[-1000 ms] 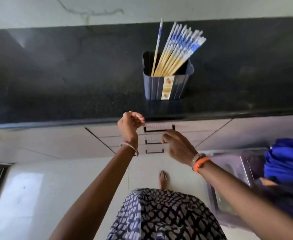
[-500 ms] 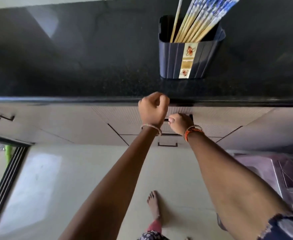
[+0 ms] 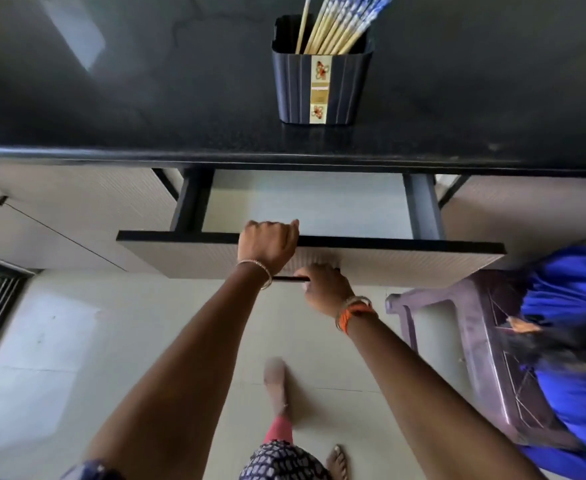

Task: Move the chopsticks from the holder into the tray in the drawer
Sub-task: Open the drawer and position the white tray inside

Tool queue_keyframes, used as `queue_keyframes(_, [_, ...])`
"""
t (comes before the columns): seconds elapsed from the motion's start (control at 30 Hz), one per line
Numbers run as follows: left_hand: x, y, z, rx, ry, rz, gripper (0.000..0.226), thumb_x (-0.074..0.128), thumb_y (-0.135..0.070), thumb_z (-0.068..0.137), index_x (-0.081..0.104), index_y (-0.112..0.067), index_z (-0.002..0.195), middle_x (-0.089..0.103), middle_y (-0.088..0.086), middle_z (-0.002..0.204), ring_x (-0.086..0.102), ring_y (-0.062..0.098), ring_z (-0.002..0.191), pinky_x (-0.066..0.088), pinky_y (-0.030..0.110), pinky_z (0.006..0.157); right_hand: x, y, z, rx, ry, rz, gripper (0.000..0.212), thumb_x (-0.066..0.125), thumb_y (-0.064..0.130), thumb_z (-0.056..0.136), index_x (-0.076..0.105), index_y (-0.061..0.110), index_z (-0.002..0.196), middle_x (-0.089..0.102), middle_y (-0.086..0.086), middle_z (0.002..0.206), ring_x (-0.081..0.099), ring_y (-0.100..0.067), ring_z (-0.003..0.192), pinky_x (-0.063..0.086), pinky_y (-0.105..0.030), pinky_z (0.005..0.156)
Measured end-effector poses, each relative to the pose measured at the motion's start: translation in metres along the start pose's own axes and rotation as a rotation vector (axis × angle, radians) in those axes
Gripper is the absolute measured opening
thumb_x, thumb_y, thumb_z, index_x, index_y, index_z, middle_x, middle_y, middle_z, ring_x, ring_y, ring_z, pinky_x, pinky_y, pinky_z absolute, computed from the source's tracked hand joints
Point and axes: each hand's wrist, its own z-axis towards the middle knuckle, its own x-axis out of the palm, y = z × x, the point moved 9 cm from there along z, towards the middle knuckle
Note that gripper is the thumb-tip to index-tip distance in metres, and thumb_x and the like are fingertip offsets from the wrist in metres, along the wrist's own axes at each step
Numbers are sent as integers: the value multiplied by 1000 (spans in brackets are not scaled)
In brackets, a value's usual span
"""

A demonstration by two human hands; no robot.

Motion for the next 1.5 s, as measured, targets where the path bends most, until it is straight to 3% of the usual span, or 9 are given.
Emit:
queue_keyframes(0.13, [-9,-9,-43,47,-1,-35,54,36,-40,94,46,-13,49,66,10,53,57,32,49,25,27,60,-69,21,-70,-152,-516,-30,24,52,9,76,66,20,91,72,2,71,68,-26,70,43,-25,56])
queue_keyframes(0.33, [2,-13,-97,103,320,-105,61,24,-61,90,56,-21,57,43,-6,43,46,21,53,25,28,57,-71,27,-120,-91,-501,-150,23,62,28,82,73,19,100,64,-5,96,56,-27,96,46,-35,76])
queue_keyframes(0.47, [-2,-14,-134,73,414,-162,55,29,-65,87,49,-32,47,44,-10,45,45,16,54,23,22,49,-43,-12,-118,85,-97,-50,50,54,44,90,46,15,50,53,-3,62,54,-28,69,37,-31,58])
queue_keyframes(0.77, [-4,-32,-224,214,436,-155,39,30,-50,94,65,-35,102,75,5,90,65,30,85,36,29,69,13,-29,-167,132,409,41,63,62,57,81,39,14,42,25,0,44,28,-14,47,19,-28,52])
queue_keyframes(0.9, [2,-40,-257,265,527,-127,44,20,-46,96,58,-37,116,70,-1,113,61,26,105,33,37,101,35,-28,-187,109,532,11,50,63,58,80,66,11,62,70,-11,84,46,-13,64,32,-25,56])
queue_keyframes(1.03, [-9,-36,-248,188,522,-100,43,23,-45,97,62,-35,112,73,8,100,62,29,98,39,33,89,27,-27,-186,126,455,-21,60,62,58,81,49,15,41,32,7,37,31,-14,44,25,-25,49])
queue_keyframes(1.17, [12,-35,-260,-116,891,-474,39,31,-36,98,63,-21,112,67,8,110,61,27,99,46,30,81,31,-25,-190,130,563,-60,55,53,57,88,41,21,47,36,3,49,35,-16,47,30,-27,53])
queue_keyframes(1.37, [-2,1,-118,-96,459,-462,28,46,-5,90,62,-6,112,66,13,116,63,30,103,45,27,89,-54,-12,-96,114,16,-56,52,56,45,91,43,14,51,51,-12,63,53,-30,72,40,-31,67])
queue_keyframes(1.5, [9,20,-31,-66,305,-302,40,45,-5,89,48,-7,128,52,14,136,46,30,126,37,39,107,-88,5,-19,38,-231,-208,20,50,16,94,64,3,101,64,-21,112,60,-40,107,47,-38,81])
